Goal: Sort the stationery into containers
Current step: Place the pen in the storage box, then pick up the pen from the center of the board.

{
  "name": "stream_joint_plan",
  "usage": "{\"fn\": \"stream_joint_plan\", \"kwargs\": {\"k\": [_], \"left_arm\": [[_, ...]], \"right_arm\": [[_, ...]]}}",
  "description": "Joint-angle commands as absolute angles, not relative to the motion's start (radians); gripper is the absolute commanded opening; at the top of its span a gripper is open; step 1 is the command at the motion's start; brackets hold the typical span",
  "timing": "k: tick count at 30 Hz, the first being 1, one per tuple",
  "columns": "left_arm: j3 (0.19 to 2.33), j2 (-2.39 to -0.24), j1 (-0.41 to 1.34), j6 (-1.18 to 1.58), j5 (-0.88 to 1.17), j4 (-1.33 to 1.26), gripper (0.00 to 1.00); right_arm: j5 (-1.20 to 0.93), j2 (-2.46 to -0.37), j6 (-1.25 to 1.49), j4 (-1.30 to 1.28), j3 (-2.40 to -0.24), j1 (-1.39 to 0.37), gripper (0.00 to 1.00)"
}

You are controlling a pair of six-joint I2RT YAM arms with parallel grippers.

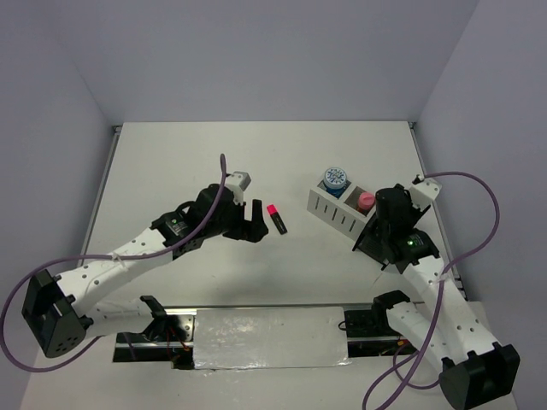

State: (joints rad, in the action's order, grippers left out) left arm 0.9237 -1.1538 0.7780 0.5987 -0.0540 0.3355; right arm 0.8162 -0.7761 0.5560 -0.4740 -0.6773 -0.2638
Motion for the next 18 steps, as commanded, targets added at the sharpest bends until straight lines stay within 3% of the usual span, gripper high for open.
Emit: {"fn": "stream_joint_plan", "kwargs": {"k": [1,6,9,18], "left_arm": [[0.960,-1.180,0.782,0.598,-0.071,0.304,0.99],[1.005,-1.259,0.779,0.652,-0.119,0.310,0.99],[1.081,-1.365,0.773,0.722,-0.162,0.363,0.99],[1.529,-1.891,0.770,0.974,-0.264,0.743,0.99]], "right_arm": [[0.802,-0.743,0.575,-0.454,-0.672,-0.262,0.66],[0.807,-0.709,0.560,-0.472,-0.690,-0.262,0.91],[0.799,-0.692,0.540,-0.486,-0.725,-0.262,0.98],[0.638,-0.718,0.492,-0.595,-0.916,-0.270,0.99]]}}
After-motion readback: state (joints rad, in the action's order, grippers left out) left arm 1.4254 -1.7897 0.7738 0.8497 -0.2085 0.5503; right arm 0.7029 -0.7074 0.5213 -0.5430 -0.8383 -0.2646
